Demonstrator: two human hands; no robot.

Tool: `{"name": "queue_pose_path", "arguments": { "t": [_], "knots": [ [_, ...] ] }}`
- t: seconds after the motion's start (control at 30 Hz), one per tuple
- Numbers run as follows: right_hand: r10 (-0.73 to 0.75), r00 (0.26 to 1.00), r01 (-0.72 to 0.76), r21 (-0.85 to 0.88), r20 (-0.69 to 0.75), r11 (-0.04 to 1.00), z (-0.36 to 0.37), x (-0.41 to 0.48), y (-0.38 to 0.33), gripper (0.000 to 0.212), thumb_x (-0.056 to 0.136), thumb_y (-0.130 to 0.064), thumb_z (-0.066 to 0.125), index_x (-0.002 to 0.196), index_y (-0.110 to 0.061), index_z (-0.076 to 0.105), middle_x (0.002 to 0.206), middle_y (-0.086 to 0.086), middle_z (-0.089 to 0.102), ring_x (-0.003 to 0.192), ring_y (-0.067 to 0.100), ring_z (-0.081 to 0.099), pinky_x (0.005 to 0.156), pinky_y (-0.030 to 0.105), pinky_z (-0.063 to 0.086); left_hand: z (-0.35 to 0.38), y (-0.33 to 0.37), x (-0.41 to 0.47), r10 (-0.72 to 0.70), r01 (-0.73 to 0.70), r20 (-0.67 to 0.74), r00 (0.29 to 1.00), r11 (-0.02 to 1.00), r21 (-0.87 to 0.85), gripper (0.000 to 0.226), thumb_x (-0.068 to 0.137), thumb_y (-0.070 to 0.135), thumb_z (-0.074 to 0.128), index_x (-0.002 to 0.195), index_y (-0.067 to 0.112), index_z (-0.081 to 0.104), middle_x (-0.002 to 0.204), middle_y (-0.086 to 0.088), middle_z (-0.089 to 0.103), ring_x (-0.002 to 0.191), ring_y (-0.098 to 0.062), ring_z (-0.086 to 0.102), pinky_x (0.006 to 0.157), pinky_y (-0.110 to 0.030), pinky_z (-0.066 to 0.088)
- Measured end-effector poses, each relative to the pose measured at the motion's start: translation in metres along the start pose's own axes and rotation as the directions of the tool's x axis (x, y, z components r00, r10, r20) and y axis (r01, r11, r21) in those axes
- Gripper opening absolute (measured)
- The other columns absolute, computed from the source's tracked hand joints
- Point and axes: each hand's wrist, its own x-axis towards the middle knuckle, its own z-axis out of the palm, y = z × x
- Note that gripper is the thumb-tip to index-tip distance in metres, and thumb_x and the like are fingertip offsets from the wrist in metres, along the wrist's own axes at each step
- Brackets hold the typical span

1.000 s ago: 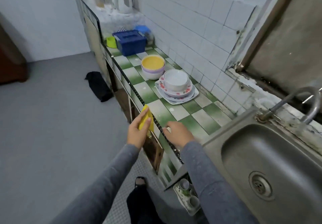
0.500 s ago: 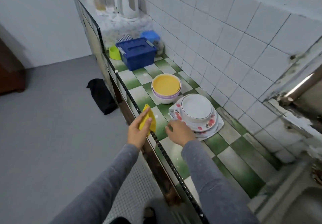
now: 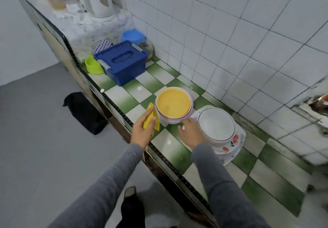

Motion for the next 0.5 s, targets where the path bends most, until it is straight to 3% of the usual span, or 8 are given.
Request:
{"name": "queue_pose_path", "arguments": {
  "t": [0.13,0.3,0.5],
  "knots": [
    [0.143,0.988,-0.141,0.036,-0.063,0.989,0.003,0.021,-0.018,0.043,0.102,-0.026,0.050,0.141,-0.009,0.048,0.141,0.019,0.046,0.133,0.033,0.040,0.112,0.042,0.033,-0.015,0.010,0.046,-0.024,0.019,0.114,0.993,0.999,0.044,0.037,0.100,0.027,0.057,0.121,0.057,0.051,0.132,0.015,0.049,0.128,-0.024,0.050,0.107,-0.053,0.045],
    [0.309,0.946,-0.295,0.136,-0.099,0.946,0.006,0.038,-0.031,0.047,0.104,-0.031,0.046,0.148,-0.016,0.040,0.156,0.013,0.034,0.145,0.030,0.029,0.120,0.045,0.025,-0.023,0.014,0.087,-0.045,0.030,0.228,0.973,0.997,0.069,0.036,0.099,0.035,0.058,0.118,0.065,0.052,0.140,0.009,0.046,0.131,-0.027,0.047,0.107,-0.054,0.044],
    [0.408,0.906,-0.377,0.223,-0.114,0.899,0.013,0.056,-0.029,0.046,0.104,-0.026,0.047,0.149,-0.015,0.041,0.155,0.012,0.034,0.143,0.030,0.034,0.119,0.043,0.030,-0.014,0.011,0.121,-0.045,0.028,0.307,0.951,0.998,0.060,0.037,0.100,0.031,0.056,0.132,0.048,0.051,0.136,0.010,0.045,0.130,-0.026,0.047,0.106,-0.053,0.046]
  ]
}}
